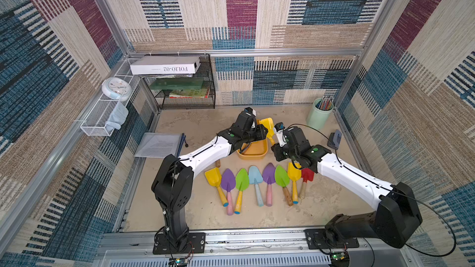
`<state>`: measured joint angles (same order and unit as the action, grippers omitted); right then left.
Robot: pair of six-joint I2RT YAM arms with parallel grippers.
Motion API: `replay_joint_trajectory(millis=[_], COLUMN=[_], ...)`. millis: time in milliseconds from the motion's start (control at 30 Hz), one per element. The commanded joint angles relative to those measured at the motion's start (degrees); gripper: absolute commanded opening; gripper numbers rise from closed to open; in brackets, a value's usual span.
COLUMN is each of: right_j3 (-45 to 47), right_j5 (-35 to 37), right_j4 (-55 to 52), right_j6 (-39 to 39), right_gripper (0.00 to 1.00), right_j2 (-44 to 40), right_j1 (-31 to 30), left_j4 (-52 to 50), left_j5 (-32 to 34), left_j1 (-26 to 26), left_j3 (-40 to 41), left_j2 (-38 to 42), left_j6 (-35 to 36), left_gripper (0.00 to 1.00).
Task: Put the shovel into the storage box
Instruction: Place the shovel in the storage box.
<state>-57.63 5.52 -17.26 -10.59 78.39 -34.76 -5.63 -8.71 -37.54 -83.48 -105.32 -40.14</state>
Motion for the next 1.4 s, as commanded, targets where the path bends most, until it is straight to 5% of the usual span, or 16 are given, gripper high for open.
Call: replay_joint_trajectory(millis=[0,167,233,467,567,733,1367], right_j3=[-0.62,-0.65,-0.69,-0.48,-0.47,-0.47,2.94], right_j5=[-0.29,-0.68,-1.03,-1.30,-1.39,-1.00,3.08], right_j4=[0.86,1.16,1.41,1.89,1.88,0.85,-0.31], right_j6=[-0.66,-0.82,-0.84,-1.32,-1.36,-1.14,-1.79], right_gripper=[0.00,0.00,0.00,0.01,0.35,0.51,0.56], right_j2=[0.34,0.47,0.51,1.09,1.15,0.13,-6.82], right_j1=[-0.30,-0.66,-0.66,-0.76,-0.75,-0.76,-0.66], left_j4=[1.89,2.66,2.48,1.40,0.20,-4.39,-22.38], left_j5=[0.36,0.27,0.35,1.11,2.13,3.49,-7.80], left_j1=[-0.08,-0.08,-0.08,-0.08,-0.01,0.81,13.63], left_j3=[-0.43,-0.19,-0.27,-0.40,-1.00,-4.22,-27.88], left_j2=[-0.59,-0.92,-0.96,-0.96,-1.04,-1.90,-17.09], left_j6=[-0.60,-1.18,-1.34,-0.84,0.40,3.76,16.45], left_gripper=[0.32,0.15,0.00,0.00,0.00,0.00,0.00])
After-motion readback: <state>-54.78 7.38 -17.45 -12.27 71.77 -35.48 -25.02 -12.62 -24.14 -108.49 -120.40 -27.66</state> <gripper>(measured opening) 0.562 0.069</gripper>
